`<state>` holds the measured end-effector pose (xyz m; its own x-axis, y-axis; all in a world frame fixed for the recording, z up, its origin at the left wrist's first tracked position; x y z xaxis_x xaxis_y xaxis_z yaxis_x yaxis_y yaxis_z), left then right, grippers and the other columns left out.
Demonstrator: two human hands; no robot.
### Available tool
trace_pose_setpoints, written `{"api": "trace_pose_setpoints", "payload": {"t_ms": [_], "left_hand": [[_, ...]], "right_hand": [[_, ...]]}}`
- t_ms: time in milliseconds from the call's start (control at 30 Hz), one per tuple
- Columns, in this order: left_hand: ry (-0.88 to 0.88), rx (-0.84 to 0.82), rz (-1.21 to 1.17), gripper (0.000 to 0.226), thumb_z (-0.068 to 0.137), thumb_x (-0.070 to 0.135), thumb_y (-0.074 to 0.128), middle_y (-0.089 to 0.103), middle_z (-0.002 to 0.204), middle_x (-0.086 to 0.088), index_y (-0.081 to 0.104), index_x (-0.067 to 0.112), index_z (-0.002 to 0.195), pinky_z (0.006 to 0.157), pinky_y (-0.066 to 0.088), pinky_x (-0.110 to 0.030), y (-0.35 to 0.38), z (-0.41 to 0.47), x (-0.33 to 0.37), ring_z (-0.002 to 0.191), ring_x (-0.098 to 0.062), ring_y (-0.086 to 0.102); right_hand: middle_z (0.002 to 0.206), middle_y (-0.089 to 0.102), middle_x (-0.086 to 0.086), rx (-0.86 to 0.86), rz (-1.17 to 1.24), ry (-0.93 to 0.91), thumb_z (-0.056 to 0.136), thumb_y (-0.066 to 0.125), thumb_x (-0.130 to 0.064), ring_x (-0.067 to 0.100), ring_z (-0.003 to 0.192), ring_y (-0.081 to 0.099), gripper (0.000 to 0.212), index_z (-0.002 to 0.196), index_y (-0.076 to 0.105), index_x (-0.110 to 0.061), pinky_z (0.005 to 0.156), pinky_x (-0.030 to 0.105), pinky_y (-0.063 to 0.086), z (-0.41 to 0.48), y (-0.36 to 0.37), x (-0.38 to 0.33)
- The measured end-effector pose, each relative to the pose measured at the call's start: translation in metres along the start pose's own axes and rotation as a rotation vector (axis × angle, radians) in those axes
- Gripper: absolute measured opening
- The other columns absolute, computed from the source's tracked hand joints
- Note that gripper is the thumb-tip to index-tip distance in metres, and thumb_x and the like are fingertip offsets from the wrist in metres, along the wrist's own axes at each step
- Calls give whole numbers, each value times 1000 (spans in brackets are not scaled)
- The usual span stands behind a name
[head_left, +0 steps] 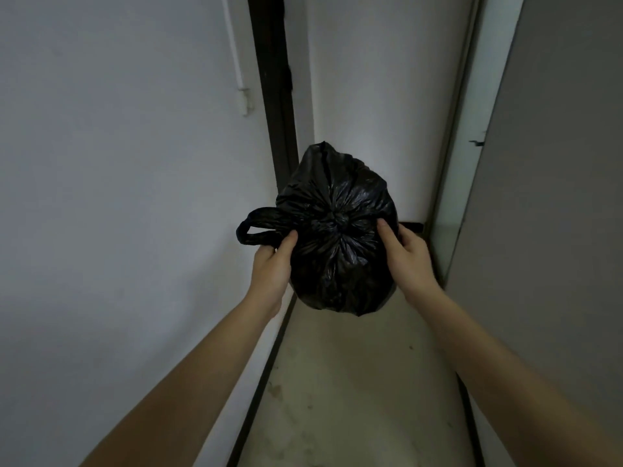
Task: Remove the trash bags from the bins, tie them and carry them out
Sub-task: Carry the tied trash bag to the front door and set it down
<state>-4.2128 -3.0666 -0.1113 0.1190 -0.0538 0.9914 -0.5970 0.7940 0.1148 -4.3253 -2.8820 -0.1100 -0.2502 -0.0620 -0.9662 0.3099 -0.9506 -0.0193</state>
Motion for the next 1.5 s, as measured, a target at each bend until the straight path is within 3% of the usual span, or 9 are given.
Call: {"api": "trace_pose_setpoints", "payload": {"t_ms": [167, 300, 500, 600, 733, 933, 1200, 1300, 1500], "left_hand": [[-38, -27, 128, 37, 102, 45, 49, 64, 125, 7, 58, 24, 130, 81, 48, -13, 20, 136, -15, 106, -3, 62], [-149, 15, 276, 61, 99, 62, 36, 58, 133, 4, 48, 22, 144, 106, 45, -34, 16, 241, -11, 119, -14, 56], [-203, 7, 191, 52, 101, 57, 37, 63, 131, 0, 53, 25, 138, 99, 53, -38, 5, 372, -59, 113, -13, 63], [-211, 14, 164, 36, 103, 52, 38, 65, 125, 1, 56, 31, 126, 104, 50, -39, -4, 438, -98, 112, -12, 63], [-286, 73, 143, 25, 104, 48, 41, 69, 109, 3, 62, 35, 102, 99, 52, -38, -24, 542, -145, 105, -16, 65], [-458, 110, 144, 29, 100, 41, 54, 65, 109, 6, 51, 26, 125, 84, 53, -27, -27, 681, -224, 103, -14, 64], [-795, 179, 222, 42, 100, 42, 53, 65, 121, 1, 57, 19, 135, 89, 53, -27, -17, 761, -426, 105, -15, 63], [-894, 263, 298, 36, 101, 40, 52, 67, 109, -4, 65, 12, 120, 73, 53, -26, -29, 762, -522, 93, -15, 64], [-1052, 314, 396, 26, 101, 33, 51, 68, 99, -17, 64, 16, 87, 81, 52, -40, -73, 730, -704, 91, -28, 63]], "right_hand": [[98, 75, -5, -46, -49, 93, 100, 50, -48, 9, 96, 68, 35, 92, 73, -23, 94, 38, 54, 138, 31, 53], [100, 74, 7, -134, -163, 82, 104, 42, -44, 13, 92, 68, 47, 103, 70, -7, 73, 17, 49, 243, 68, 61], [136, 57, -2, -335, -274, 180, 101, 38, -56, 17, 125, 53, 53, 149, 40, -33, 109, 34, 42, 357, 125, 132], [139, 54, -11, -352, -159, 249, 101, 48, -49, 10, 124, 54, 54, 151, 37, -33, 110, 32, 42, 409, 150, 170], [139, 55, -2, -281, -181, 436, 97, 57, -47, 20, 119, 59, 61, 149, 39, -21, 105, 43, 49, 488, 192, 233], [142, 52, 6, -243, -341, 612, 100, 54, -41, 23, 112, 57, 56, 147, 41, -12, 97, 34, 48, 583, 223, 335], [134, 59, 10, -189, -444, 775, 101, 56, -30, 28, 114, 59, 44, 140, 48, -10, 83, 31, 45, 633, 233, 545], [134, 59, 9, -264, -467, 853, 102, 54, -28, 28, 116, 59, 42, 140, 49, -11, 84, 31, 45, 621, 245, 648], [126, 62, 7, -330, -555, 1003, 100, 50, -29, 28, 115, 59, 38, 136, 52, -14, 90, 35, 45, 563, 268, 830]]}}
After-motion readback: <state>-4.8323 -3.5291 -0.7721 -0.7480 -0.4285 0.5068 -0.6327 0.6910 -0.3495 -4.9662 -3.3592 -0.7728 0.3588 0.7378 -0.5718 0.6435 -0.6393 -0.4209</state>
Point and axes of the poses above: each hand's wrist, its own z-axis towards the middle knuckle, its own y-axis out of the palm, x = y × z, the point moved 3 cm from there along z, towards the middle knuckle
